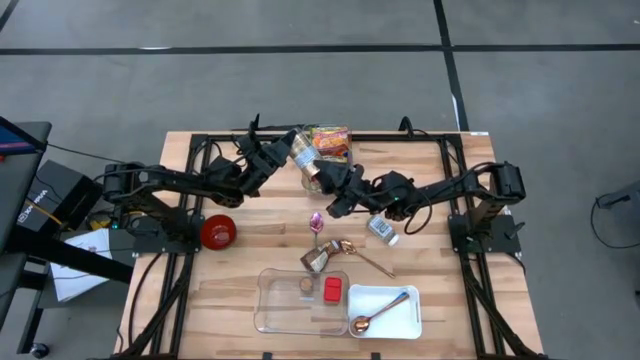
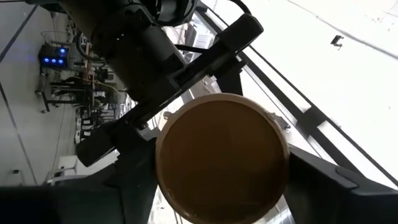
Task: Pick & Place Food Item
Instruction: Put the gold seasoning bottle into the bottom transparent bin, then put the white seasoning bottle into the bottom transparent bin
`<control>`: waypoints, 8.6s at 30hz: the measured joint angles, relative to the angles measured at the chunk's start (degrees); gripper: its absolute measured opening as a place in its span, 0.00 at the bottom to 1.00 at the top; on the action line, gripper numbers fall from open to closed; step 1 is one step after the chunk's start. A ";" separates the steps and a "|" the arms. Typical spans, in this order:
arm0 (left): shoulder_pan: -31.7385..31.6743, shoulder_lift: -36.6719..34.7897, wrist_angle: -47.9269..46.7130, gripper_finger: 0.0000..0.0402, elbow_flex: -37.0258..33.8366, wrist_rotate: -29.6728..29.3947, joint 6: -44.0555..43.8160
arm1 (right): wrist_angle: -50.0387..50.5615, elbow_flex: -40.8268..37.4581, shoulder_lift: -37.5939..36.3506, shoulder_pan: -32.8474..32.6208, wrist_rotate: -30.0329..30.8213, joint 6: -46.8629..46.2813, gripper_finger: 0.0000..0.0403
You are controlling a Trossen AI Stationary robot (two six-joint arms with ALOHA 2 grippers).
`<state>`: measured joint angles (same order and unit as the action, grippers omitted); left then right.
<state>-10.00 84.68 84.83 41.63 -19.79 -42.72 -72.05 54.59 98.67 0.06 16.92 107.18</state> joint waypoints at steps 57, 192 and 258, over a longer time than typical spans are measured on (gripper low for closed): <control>0.00 -34.47 -46.49 0.75 -20.02 21.11 36.45 | 85.74 -1.77 -38.64 -0.42 -17.06 -102.69 0.67; 11.96 -32.06 -59.55 0.75 -19.91 -7.99 37.48 | 113.91 45.70 20.50 -32.46 -14.10 -119.64 0.88; 8.83 -23.21 -52.62 0.75 -19.98 -14.73 42.53 | 98.16 -27.76 -17.25 -46.23 38.65 -184.34 0.84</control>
<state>-1.17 61.47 32.21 21.65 -34.52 -0.18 26.11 26.83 81.42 -46.17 55.57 -77.16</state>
